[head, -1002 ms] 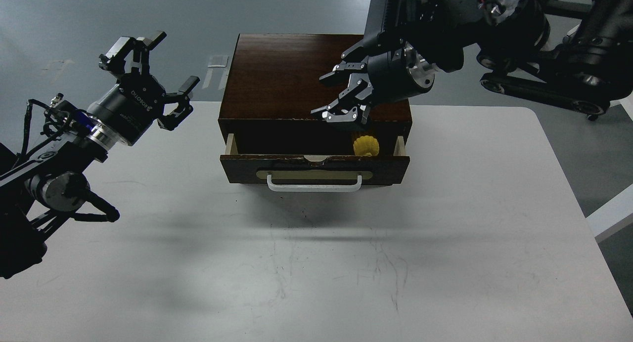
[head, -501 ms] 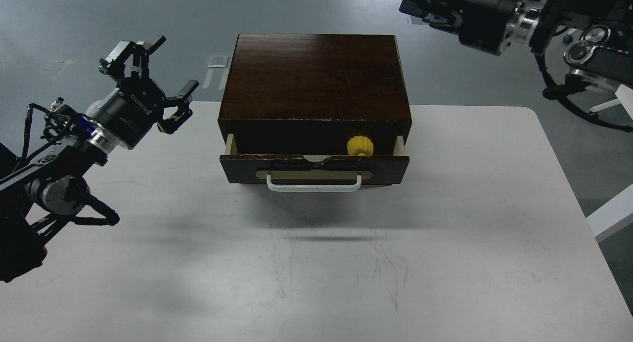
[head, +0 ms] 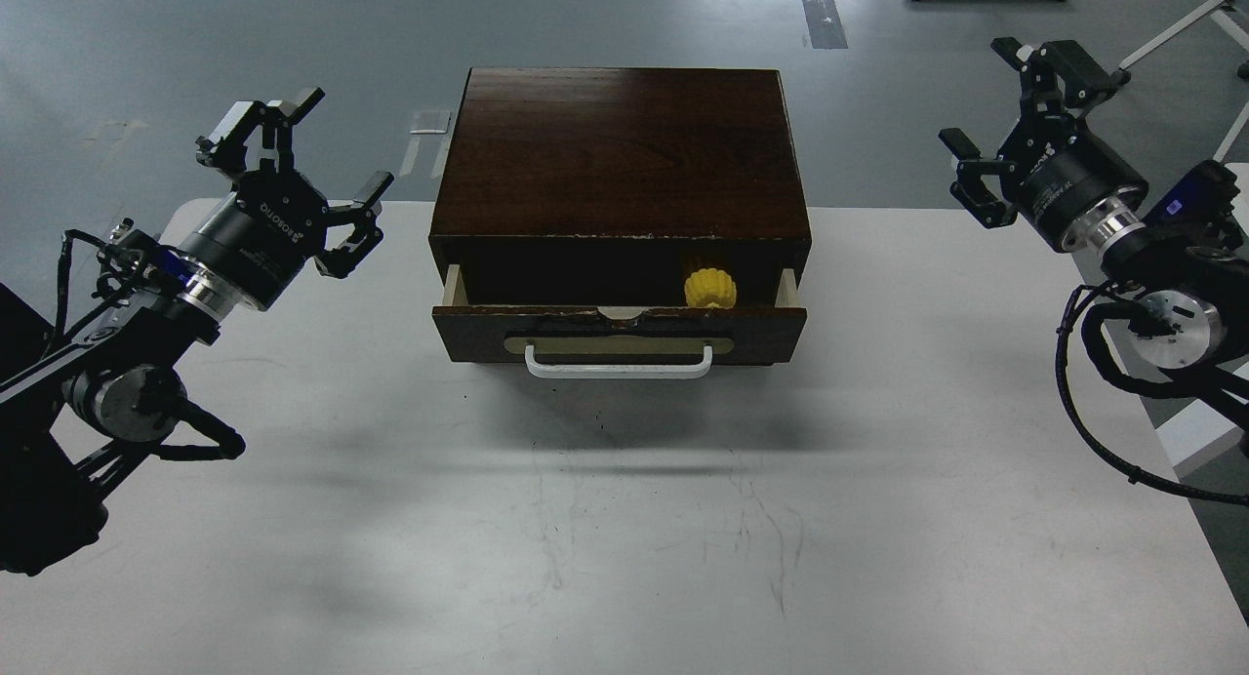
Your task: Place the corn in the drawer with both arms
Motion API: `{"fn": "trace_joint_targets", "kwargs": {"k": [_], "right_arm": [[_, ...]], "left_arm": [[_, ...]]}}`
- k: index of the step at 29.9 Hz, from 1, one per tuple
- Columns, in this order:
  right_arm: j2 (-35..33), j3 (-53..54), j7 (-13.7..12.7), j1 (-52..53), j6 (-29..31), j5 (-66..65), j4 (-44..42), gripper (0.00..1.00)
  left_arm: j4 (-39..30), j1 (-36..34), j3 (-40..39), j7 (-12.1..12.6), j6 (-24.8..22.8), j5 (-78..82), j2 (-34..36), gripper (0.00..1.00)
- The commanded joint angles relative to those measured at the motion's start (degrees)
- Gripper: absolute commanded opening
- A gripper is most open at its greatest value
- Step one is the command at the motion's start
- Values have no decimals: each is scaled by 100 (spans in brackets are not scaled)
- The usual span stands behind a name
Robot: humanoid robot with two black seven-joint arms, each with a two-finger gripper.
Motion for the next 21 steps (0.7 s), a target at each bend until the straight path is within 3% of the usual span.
{"fn": "trace_joint_targets", "kwargs": {"k": [1,4,21], "right_arm": [[51,195,0,-499,542,40,-179,96],[78,195,0,-720,781,31,-294,97],[464,187,0,-852,728,5,-268,100]], "left_arm": [[3,4,-4,0,10,9,-22,98],[-6,4,-4,0,1,9,-31,98],[3,39,-4,0,10,44,-75,98]]}}
